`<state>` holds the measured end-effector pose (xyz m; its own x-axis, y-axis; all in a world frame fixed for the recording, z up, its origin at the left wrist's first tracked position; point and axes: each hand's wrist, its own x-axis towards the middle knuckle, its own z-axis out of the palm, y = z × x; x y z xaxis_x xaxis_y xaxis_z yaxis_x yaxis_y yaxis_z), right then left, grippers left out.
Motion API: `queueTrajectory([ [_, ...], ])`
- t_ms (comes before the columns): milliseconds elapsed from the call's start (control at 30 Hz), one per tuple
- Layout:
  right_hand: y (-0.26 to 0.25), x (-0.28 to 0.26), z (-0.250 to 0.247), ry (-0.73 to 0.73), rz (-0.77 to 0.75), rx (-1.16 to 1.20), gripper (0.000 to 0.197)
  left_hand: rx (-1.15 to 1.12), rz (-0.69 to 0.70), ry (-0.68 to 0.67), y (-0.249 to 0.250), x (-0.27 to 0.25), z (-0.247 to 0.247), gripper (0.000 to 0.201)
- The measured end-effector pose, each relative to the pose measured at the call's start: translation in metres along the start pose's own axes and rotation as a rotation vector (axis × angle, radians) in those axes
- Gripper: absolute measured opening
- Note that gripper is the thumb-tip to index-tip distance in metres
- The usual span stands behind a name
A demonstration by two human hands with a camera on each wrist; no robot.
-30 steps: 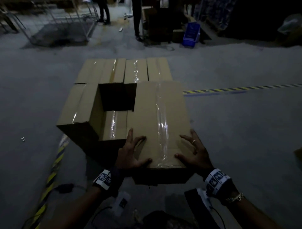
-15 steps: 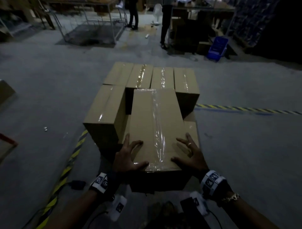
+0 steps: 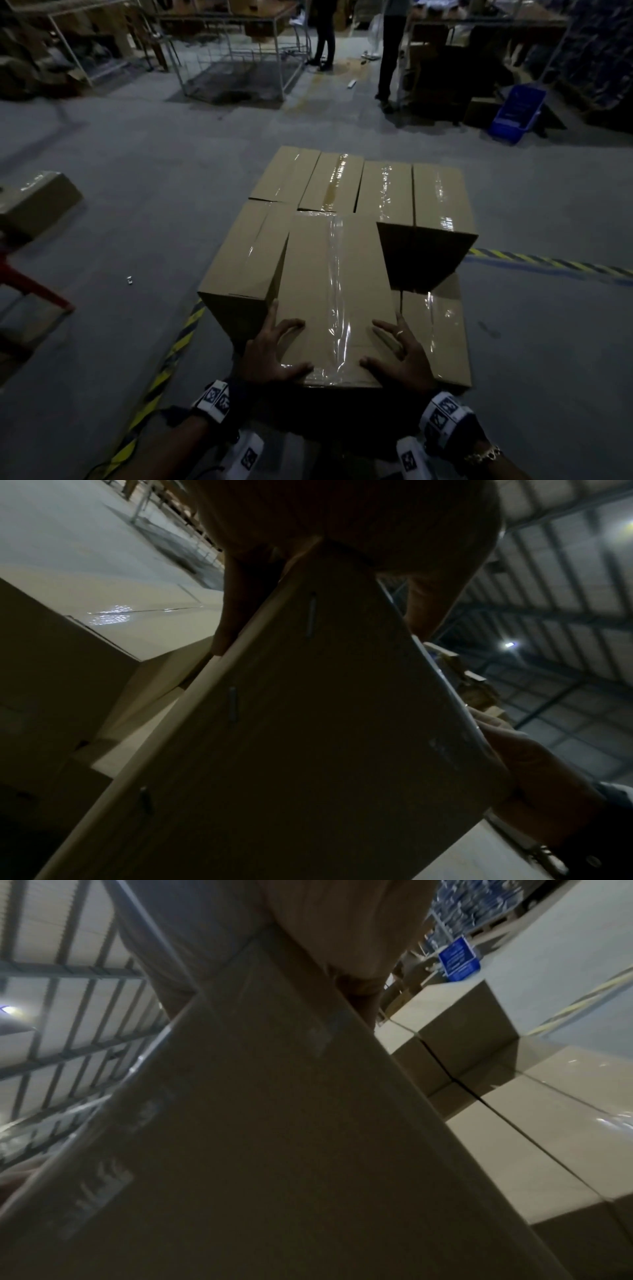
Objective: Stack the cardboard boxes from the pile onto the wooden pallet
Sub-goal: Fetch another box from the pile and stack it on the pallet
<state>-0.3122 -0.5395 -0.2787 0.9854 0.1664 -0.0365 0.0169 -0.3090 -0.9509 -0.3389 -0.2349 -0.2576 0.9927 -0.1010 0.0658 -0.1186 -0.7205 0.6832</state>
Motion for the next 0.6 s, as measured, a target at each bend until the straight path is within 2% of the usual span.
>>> queueTrajectory([
  [133, 0.01, 0.057, 0.008, -0.023, 0.042, 0.03, 0.075, 0.007, -0.066, -0.042, -0.025, 0.048, 0.002, 0.079],
  [233, 0.021, 0.097, 0.013, -0.062, 0.059, 0.064, 0.091, 0.038, -0.1, -0.065, -0.044, 0.08, 0.004, 0.081],
  [367, 0.039, 0.133, 0.026, -0.101, 0.136, 0.103, 0.086, 0.043, -0.132, -0.081, -0.069, 0.108, 0.006, 0.081],
  [600, 0.089, 0.178, 0.059, -0.073, 0.251, 0.08, 0.115, -0.012, -0.092, -0.235, -0.131, 0.151, 0.03, 0.093],
])
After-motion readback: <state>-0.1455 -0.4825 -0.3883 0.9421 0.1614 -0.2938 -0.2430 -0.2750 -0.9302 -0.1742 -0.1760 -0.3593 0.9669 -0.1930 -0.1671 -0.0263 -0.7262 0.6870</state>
